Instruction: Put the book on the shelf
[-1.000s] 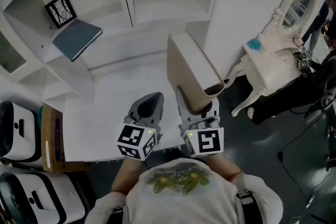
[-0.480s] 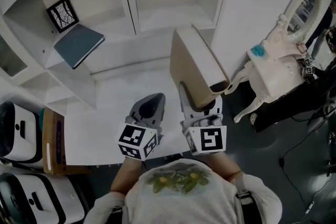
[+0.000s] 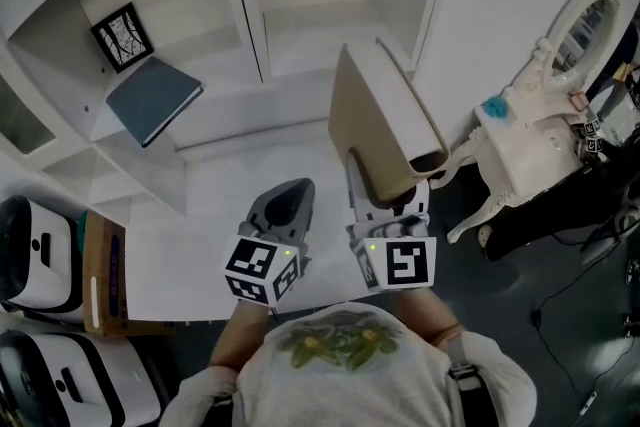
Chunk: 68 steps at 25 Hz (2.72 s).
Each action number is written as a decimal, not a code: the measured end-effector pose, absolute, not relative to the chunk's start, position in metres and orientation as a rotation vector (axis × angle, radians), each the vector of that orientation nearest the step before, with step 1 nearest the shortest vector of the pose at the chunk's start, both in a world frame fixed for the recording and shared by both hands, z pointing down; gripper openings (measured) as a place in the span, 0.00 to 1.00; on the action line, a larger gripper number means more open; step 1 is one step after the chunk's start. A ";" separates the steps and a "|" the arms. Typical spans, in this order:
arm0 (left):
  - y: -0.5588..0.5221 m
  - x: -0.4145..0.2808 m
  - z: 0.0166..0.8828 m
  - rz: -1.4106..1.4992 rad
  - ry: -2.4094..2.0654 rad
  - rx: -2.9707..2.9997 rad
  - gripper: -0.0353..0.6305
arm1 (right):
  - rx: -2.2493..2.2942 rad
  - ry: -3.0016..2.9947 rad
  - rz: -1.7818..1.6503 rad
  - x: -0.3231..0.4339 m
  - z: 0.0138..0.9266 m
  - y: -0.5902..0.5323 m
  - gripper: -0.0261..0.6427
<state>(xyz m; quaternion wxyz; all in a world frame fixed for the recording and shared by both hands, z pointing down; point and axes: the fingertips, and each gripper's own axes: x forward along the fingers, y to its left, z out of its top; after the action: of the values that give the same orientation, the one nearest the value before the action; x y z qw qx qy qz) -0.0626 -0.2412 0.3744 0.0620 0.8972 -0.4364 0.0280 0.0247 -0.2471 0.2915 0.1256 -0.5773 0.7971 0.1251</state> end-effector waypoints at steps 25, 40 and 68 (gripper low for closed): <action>-0.282 -0.073 0.355 0.030 -1.402 2.658 0.09 | -1.622 2.264 0.479 0.026 0.235 -0.291 0.40; -0.304 -0.071 0.358 0.029 -1.385 2.667 0.09 | -1.620 2.216 0.530 0.029 0.217 -0.312 0.40; -0.323 -0.076 0.369 0.037 -1.360 2.651 0.10 | -1.725 2.307 0.435 0.019 0.197 -0.351 0.40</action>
<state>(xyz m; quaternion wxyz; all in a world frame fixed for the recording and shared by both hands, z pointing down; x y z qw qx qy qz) -0.0761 -0.3230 0.3686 0.0808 0.8868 -0.4548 0.0124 0.0190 -0.3508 0.1973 0.1140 -0.5882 0.7868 0.1483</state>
